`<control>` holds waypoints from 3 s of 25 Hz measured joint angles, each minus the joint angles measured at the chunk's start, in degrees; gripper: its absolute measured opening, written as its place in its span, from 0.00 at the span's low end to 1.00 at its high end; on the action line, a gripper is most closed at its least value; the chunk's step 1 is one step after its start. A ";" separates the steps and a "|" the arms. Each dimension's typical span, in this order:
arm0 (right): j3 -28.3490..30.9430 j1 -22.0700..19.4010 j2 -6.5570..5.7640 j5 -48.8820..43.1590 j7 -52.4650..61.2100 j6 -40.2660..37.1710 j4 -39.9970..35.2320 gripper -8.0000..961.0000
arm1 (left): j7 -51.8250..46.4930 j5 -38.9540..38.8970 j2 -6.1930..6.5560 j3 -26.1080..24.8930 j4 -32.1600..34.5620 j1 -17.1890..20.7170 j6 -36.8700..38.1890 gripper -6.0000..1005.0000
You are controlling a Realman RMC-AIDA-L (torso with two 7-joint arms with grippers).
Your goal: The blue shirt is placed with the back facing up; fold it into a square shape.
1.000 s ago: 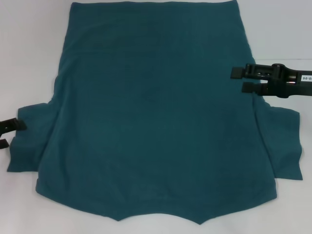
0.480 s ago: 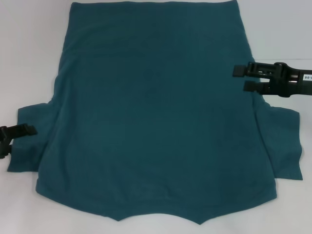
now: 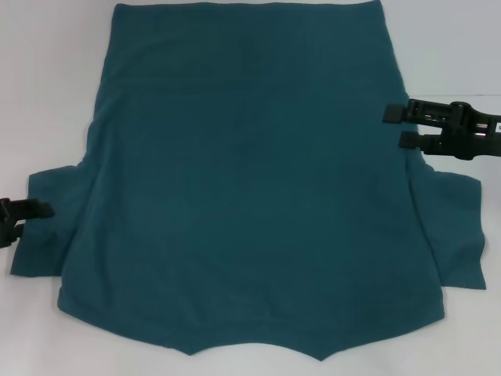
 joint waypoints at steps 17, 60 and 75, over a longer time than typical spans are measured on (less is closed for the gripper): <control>0.00 -0.25 -0.03 0.01 0.16 0.00 -0.01 0.92 | 1.32 -0.01 -0.08 0.37 0.36 0.22 -0.56 0.13; 0.00 -0.24 0.06 0.01 0.33 0.44 -0.02 0.91 | 3.56 20.25 -0.41 19.00 21.19 -5.57 -1.86 0.06; -0.17 -0.55 -0.03 -0.03 0.11 0.44 -0.02 0.90 | -14.74 19.82 -1.00 24.44 22.76 -12.39 10.26 0.08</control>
